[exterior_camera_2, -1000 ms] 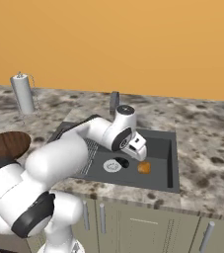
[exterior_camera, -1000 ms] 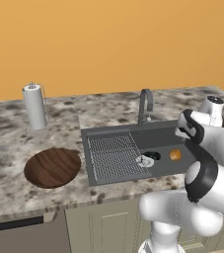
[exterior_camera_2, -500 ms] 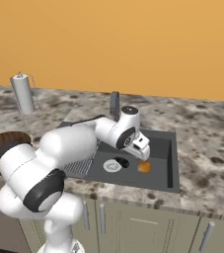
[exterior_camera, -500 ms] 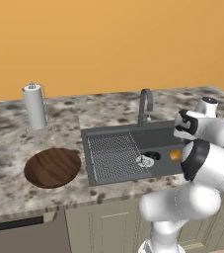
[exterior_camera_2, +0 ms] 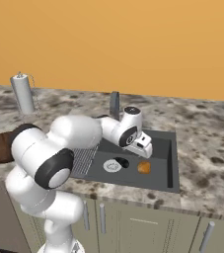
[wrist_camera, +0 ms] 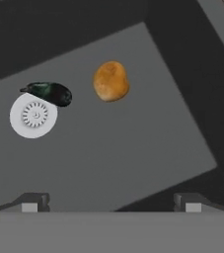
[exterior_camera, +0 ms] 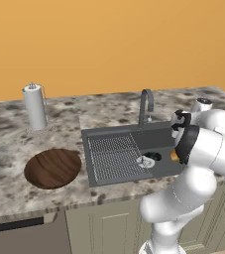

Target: Remove the eggplant and potato from the sink. Then move the bowl and cup from the counter to the sink for washing.

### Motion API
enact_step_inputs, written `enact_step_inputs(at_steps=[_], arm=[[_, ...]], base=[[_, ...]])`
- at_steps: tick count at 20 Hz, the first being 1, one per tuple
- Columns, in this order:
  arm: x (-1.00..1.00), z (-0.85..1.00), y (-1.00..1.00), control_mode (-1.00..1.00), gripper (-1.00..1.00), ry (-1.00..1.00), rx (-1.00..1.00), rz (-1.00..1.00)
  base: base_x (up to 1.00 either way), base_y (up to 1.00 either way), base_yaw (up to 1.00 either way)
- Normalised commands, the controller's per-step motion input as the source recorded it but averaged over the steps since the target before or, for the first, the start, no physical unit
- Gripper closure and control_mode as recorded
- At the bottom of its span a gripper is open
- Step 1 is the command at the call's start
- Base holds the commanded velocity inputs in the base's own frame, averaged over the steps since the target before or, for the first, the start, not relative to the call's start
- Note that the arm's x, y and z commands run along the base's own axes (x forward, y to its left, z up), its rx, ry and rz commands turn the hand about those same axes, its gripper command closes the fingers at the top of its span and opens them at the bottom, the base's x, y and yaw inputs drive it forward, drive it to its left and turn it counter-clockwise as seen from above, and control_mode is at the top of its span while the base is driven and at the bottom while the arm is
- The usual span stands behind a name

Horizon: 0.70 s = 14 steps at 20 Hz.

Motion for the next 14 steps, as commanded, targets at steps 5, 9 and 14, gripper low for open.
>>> enact_step_inputs(at_steps=[5,9,14], arm=[[0.26,-0.19,-0.11,-1.00,-1.00,0.00,0.00,0.06],[0.25,-0.18,-0.12,-1.00,-1.00,0.00,0.00,0.07],[0.26,-0.17,-0.10,-1.00,-1.00,0.00,0.00,0.07]], base=[[0.00,0.00,0.00],[0.00,0.00,0.00],[0.00,0.00,0.00]])
